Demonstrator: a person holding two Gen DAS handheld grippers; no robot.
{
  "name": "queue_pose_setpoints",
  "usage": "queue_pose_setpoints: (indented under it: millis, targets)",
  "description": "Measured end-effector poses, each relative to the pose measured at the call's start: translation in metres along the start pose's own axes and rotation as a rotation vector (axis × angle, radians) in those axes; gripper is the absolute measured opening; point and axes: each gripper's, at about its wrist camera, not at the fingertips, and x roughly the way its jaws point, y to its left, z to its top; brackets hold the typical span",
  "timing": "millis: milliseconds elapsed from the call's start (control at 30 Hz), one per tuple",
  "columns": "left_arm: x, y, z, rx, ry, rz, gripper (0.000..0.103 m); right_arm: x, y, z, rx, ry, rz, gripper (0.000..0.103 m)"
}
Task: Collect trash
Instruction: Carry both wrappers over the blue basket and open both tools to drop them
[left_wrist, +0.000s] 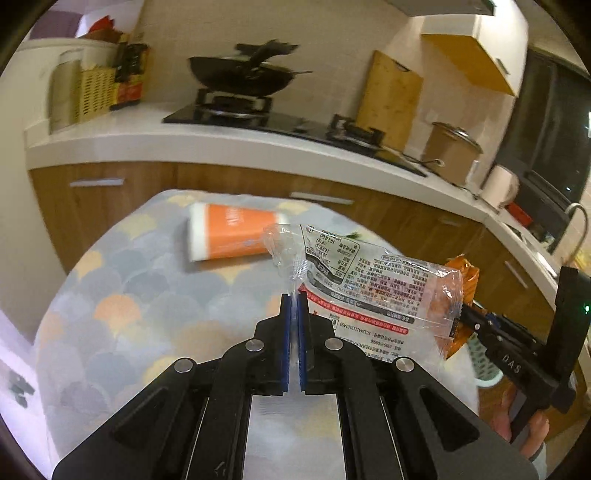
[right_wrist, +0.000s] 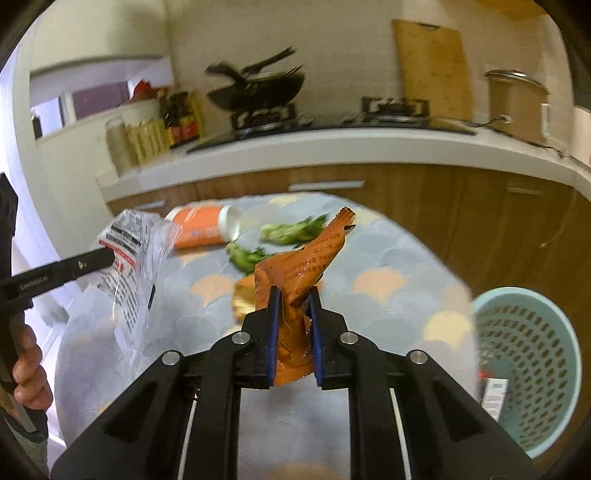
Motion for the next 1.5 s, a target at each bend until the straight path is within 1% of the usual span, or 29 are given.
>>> queue_pose_setpoints:
  millis: [133,233,333,467,633,800,933,1067,1167,1233,1267,1333,1367,1400,1433,1467,1500]
  targets:
    - [0.002,-0.041,0.003,0.057,-0.007,-0.051,0.001,-0.033,-0.03,0.002,0.024,-0.03,-0.059,0.012]
    - [0.007,-0.075,0.004,0.103,-0.006,-0.089,0.001,-0.054,-0.053,0.003,0.038,-0.05,-0.114,0.012]
    - [0.013,-0.105,0.004,0.143,-0.004,-0.124,0.001,-0.07,-0.075,0.002,0.058,-0.064,-0.148,0.012]
    - [0.031,-0.153,0.003,0.204,0.012,-0.164,0.001,-0.09,-0.109,-0.003,0.095,-0.075,-0.197,0.012]
    - [0.062,-0.204,-0.002,0.256,0.053,-0.212,0.001,-0.103,-0.146,-0.015,0.127,-0.063,-0.253,0.013]
    - [0.096,-0.241,-0.009,0.291,0.099,-0.234,0.001,-0.102,-0.186,-0.028,0.193,-0.033,-0.294,0.013]
    - [0.127,-0.263,-0.015,0.296,0.164,-0.264,0.001,-0.094,-0.215,-0.041,0.253,0.01,-0.322,0.013]
    - [0.148,-0.276,-0.019,0.312,0.191,-0.256,0.001,-0.078,-0.237,-0.053,0.303,0.071,-0.347,0.013]
    - [0.161,-0.283,-0.023,0.314,0.206,-0.245,0.002,-0.067,-0.246,-0.059,0.322,0.106,-0.347,0.016]
    - [0.17,-0.285,-0.024,0.296,0.221,-0.22,0.008,-0.056,-0.252,-0.063,0.328,0.154,-0.388,0.016]
    - [0.174,-0.285,-0.023,0.282,0.23,-0.218,0.008,-0.052,-0.255,-0.064,0.331,0.167,-0.395,0.016]
    - [0.182,-0.284,-0.023,0.265,0.244,-0.227,0.015,-0.046,-0.258,-0.067,0.339,0.186,-0.386,0.017]
    - [0.183,-0.284,-0.023,0.268,0.246,-0.223,0.018,-0.042,-0.259,-0.069,0.341,0.198,-0.394,0.02]
    - [0.184,-0.285,-0.024,0.274,0.248,-0.222,0.03,-0.039,-0.262,-0.07,0.343,0.209,-0.404,0.027]
    - [0.184,-0.285,-0.025,0.275,0.249,-0.225,0.039,-0.037,-0.263,-0.071,0.347,0.22,-0.411,0.031]
    - [0.182,-0.284,-0.026,0.276,0.24,-0.226,0.041,-0.036,-0.264,-0.073,0.349,0.231,-0.42,0.041]
    - [0.18,-0.284,-0.026,0.284,0.233,-0.222,0.041,-0.035,-0.265,-0.073,0.348,0.242,-0.44,0.054]
